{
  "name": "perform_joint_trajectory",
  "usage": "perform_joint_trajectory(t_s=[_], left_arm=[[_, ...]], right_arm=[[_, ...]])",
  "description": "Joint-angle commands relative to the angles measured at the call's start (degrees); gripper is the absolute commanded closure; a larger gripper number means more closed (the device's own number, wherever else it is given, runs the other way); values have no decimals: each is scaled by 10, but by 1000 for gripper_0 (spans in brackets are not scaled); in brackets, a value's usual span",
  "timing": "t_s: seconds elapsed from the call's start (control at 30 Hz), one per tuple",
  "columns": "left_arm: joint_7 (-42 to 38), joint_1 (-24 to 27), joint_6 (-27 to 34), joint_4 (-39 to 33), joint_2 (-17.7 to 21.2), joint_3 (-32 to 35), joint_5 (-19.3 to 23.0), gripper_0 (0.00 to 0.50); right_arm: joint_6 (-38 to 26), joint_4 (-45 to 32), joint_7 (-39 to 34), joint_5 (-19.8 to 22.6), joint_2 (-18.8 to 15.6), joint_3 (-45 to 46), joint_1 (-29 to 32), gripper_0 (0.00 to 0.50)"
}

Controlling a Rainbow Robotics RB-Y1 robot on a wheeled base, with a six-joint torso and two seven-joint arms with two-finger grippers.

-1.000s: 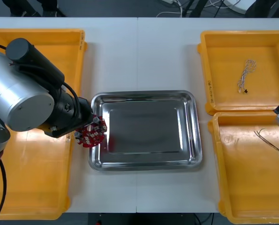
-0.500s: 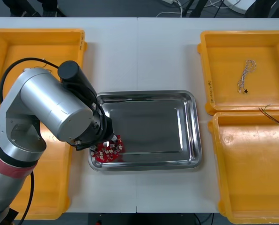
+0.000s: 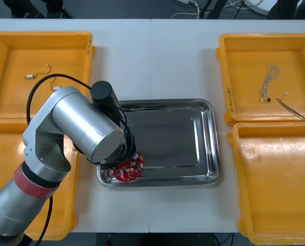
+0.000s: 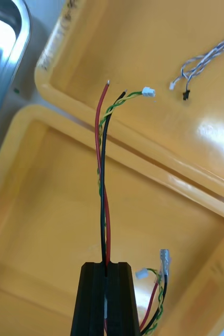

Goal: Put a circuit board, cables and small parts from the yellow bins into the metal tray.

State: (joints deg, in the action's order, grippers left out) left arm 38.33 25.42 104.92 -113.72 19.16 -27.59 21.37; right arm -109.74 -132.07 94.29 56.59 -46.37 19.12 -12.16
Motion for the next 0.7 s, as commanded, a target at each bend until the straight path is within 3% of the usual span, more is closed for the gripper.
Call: perform_joint_trajectory(t_s=[0.03,0.27,0.7], left_arm=[[3,20,-32,0,-18,-9,-12,500],[13,20,-71,41,-29,-9,-32,500],[23,18,-77,48,-29,-9,-34,494]], right_arm=[[-3,10,-23,14,3,13,-39,500],[-3,16,-32,30,3,-20,-81,500],[-3,-4,-44,54,4,-53,-96,500]])
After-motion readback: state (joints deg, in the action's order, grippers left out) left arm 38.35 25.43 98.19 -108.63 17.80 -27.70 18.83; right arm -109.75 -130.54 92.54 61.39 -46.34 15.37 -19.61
